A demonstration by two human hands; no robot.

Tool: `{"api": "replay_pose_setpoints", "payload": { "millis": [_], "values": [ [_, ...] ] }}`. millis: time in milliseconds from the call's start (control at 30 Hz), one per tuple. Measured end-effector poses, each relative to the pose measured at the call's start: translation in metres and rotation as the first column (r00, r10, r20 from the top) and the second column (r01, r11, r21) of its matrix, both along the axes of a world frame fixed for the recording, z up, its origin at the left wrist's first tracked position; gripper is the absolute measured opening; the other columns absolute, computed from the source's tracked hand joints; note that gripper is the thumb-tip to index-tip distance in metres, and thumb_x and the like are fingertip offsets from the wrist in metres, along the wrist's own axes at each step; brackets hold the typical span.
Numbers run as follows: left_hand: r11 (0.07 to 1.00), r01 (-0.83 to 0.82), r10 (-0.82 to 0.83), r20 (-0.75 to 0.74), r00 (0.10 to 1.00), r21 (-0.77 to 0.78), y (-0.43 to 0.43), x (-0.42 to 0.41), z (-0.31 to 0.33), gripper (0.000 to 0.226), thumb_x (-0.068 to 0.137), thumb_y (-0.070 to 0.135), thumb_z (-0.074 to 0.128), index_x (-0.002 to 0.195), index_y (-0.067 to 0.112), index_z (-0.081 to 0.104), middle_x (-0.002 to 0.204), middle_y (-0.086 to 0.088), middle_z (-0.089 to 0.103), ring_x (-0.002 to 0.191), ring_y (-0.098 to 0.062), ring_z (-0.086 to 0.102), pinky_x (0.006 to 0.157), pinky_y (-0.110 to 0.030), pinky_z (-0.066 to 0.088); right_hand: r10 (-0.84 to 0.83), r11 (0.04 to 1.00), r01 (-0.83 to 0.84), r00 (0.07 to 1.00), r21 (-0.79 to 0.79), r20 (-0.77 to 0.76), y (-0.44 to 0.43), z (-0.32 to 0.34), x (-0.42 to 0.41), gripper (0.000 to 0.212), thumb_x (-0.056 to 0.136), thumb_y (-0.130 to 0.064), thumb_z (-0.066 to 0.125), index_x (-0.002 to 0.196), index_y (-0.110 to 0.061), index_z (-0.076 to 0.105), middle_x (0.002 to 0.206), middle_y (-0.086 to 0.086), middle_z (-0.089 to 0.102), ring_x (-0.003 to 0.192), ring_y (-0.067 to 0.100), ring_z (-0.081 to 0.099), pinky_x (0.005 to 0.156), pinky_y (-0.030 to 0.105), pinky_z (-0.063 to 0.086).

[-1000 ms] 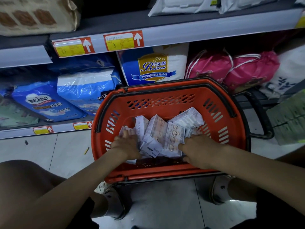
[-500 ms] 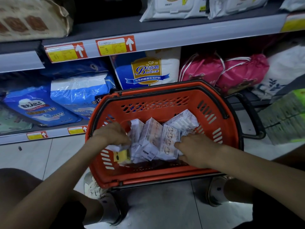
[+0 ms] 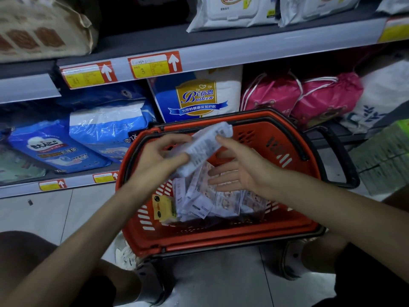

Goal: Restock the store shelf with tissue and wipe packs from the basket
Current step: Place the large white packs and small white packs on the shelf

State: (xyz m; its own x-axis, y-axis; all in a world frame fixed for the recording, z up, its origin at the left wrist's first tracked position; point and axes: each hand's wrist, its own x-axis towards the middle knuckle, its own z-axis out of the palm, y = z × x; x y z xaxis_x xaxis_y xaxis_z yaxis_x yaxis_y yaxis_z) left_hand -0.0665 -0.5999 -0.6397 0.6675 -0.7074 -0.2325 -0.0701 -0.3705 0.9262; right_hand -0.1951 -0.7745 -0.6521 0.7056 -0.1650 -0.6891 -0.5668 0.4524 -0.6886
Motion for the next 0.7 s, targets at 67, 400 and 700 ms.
{"api": "replay_pose_setpoints", "payload": {
  "millis": [67, 400, 700],
  "values": [
    [0.994, 0.11, -0.109, 0.079, 0.991, -0.011, -0.005, -0.015, -0.011, 0.046, 0.082, 0.006, 0.076, 0.123, 0.026, 0.072, 0.132, 0.004, 0.064, 0.116, -0.012, 0.067, 0.096, -0.029, 0.056, -0.103, 0.993, 0.103, 0.995, 0.058, -0.01, 0.002, -0.004, 0.004, 0.063, 0.089, -0.057, 0.07, 0.133, -0.013, 0.056, 0.114, 0.023, 0.073, 0.096, 0.035, 0.077, 0.084, 0.047, 0.063],
    [0.984, -0.115, 0.067, -0.317, 0.946, -0.137, -0.013, -0.027, -0.024, 0.042, 0.093, 0.015, 0.07, 0.133, 0.025, 0.065, 0.126, -0.008, 0.071, 0.11, -0.025, 0.073, 0.091, -0.039, 0.06, -0.281, 0.96, 0.28, 0.958, 0.017, 0.06, -0.008, -0.025, -0.011, 0.054, 0.07, -0.037, 0.093, 0.118, -0.02, 0.075, 0.109, 0.009, 0.079, 0.098, 0.034, 0.076, 0.091, 0.052, 0.059],
    [0.994, -0.093, 0.054, -0.528, 0.847, -0.048, -0.018, -0.028, -0.028, 0.041, 0.095, 0.037, 0.071, 0.126, 0.01, 0.071, 0.122, -0.015, 0.074, 0.101, -0.026, 0.071, 0.088, -0.04, 0.06, -0.267, 0.963, 0.26, 0.956, 0.074, 0.122, -0.002, -0.016, -0.006, 0.03, 0.093, -0.028, 0.071, 0.118, -0.011, 0.073, 0.105, 0.012, 0.078, 0.093, 0.029, 0.076, 0.083, 0.046, 0.063]
  ]
}}
